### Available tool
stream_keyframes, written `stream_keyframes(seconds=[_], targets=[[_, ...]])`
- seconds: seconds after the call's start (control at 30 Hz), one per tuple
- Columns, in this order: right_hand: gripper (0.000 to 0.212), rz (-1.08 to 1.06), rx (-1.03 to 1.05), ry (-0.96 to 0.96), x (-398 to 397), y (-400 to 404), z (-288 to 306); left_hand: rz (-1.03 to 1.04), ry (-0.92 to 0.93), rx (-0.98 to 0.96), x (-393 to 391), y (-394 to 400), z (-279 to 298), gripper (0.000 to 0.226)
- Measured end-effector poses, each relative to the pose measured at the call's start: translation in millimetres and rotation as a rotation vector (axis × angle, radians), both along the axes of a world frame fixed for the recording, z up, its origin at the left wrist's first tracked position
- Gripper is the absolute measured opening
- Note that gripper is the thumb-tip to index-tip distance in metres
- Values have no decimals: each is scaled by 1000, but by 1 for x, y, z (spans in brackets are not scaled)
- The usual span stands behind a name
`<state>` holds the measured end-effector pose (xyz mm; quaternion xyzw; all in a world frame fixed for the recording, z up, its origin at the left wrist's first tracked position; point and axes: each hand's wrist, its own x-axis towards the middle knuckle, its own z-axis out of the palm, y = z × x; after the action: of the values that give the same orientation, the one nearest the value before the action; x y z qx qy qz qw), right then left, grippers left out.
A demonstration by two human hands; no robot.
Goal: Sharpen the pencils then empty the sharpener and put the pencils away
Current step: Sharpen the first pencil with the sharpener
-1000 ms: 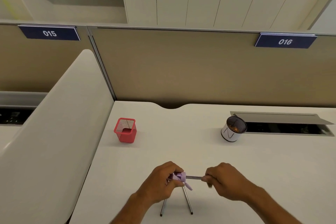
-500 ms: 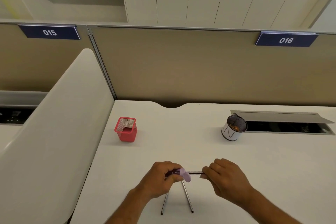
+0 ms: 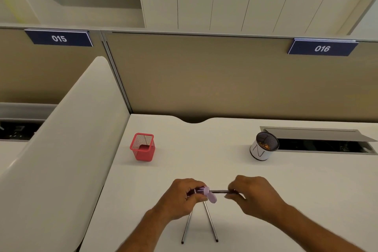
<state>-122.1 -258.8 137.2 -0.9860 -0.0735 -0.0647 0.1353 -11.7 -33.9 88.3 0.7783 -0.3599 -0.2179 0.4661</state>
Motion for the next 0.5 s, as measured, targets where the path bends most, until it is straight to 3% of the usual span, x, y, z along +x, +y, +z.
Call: stream_keyframes(seconds=[0.1, 0.17, 0.27, 0.43, 0.5], targets=[[19, 118, -194, -273, -2, 1, -9, 28, 51, 7, 2, 0, 1, 21], [25, 117, -212, -262, -3, 1, -11, 30, 51, 4, 2, 1, 2, 21], [36, -8, -126, -12, -1, 7, -5, 10, 6, -4, 0, 3, 2, 21], [28, -330, 722, 715, 15, 4, 14, -13, -62, -67, -5, 1, -3, 26], [29, -341, 718, 780, 17, 3, 19, 3, -35, -65, -6, 1, -7, 27]])
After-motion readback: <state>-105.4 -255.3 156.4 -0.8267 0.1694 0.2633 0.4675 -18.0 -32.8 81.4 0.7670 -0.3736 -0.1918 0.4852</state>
